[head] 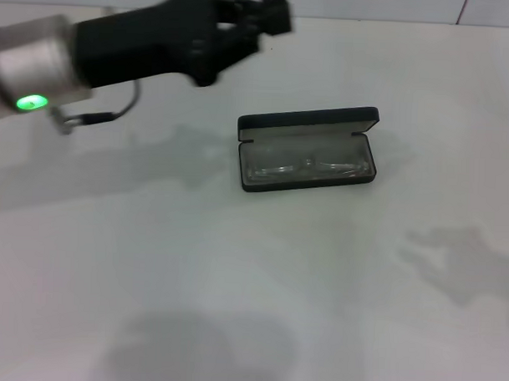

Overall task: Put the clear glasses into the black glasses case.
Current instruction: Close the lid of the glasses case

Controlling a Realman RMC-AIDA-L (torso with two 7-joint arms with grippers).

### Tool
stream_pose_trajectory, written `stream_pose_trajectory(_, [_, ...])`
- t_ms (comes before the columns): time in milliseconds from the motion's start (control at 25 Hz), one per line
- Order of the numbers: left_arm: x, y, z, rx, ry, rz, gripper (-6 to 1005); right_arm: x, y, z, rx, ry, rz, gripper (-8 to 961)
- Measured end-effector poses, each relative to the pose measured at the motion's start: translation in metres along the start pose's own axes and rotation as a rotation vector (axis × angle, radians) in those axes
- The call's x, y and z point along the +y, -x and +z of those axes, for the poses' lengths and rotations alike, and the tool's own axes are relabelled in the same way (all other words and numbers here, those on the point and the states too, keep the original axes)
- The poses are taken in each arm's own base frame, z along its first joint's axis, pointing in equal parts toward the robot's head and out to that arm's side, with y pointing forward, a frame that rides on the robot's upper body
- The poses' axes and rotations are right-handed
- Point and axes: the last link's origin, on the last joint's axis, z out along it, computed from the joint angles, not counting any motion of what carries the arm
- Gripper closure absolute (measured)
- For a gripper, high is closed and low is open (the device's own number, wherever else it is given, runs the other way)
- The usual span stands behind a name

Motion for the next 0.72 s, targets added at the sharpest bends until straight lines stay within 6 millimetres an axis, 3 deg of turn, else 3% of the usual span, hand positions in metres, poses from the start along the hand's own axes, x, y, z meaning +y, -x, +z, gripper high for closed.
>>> stream_pose_trajectory(320, [-0.036,0.031,0.061,-0.310,-0.137,-0.008,851,-0.003,-0.033,-0.025,0.044,-0.075,0.110,712])
stream_pose_trajectory(720, [-0.053,0.058,0.083,-0.531,-0.255,0.048,821,-0.007,-0.051,-0.030,0.020,-0.104,0.166,712])
